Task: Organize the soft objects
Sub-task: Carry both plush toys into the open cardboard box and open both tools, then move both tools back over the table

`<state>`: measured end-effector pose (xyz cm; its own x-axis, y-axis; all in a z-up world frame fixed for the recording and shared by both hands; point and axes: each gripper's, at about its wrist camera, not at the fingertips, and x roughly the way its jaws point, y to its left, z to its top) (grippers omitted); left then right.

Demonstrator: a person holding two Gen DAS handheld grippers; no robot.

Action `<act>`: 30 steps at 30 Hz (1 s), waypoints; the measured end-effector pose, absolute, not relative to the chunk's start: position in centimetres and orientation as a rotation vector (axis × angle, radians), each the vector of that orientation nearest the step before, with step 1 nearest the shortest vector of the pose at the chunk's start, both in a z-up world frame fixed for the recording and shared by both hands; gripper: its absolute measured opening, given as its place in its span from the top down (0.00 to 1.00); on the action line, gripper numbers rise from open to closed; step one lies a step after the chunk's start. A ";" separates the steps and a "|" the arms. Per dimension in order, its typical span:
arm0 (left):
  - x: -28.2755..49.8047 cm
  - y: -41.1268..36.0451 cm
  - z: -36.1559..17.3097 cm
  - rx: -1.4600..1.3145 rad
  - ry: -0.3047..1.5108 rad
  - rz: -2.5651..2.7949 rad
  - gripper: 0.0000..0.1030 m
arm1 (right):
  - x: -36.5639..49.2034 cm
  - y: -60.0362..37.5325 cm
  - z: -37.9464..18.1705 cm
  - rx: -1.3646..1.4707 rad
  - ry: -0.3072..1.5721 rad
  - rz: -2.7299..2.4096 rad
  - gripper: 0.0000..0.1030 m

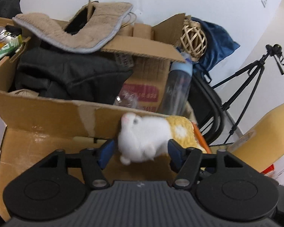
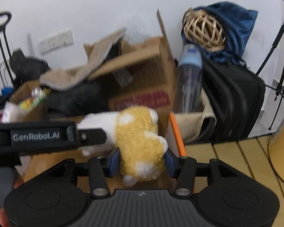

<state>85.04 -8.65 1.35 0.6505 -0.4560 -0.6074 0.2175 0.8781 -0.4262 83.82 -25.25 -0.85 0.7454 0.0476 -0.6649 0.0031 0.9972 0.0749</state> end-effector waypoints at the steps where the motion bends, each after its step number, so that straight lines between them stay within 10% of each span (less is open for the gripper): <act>1: 84.8 -8.4 1.5 -0.339 0.769 -0.383 0.34 | 83.7 -25.1 -0.9 0.062 0.725 0.024 0.52; 16: 62.6 2.5 18.9 -0.193 0.196 -0.203 0.02 | 62.2 -31.3 12.7 -0.005 0.467 0.175 0.11; 30: 41.0 9.3 4.7 -0.154 0.137 -0.023 0.00 | 41.8 -30.9 5.8 0.040 0.414 0.329 0.04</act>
<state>40.96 9.32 4.68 0.9904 -0.0334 -0.1343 0.0123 0.9879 -0.1547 41.79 -30.94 5.83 0.8631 0.3223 -0.3888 -0.3061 0.9462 0.1049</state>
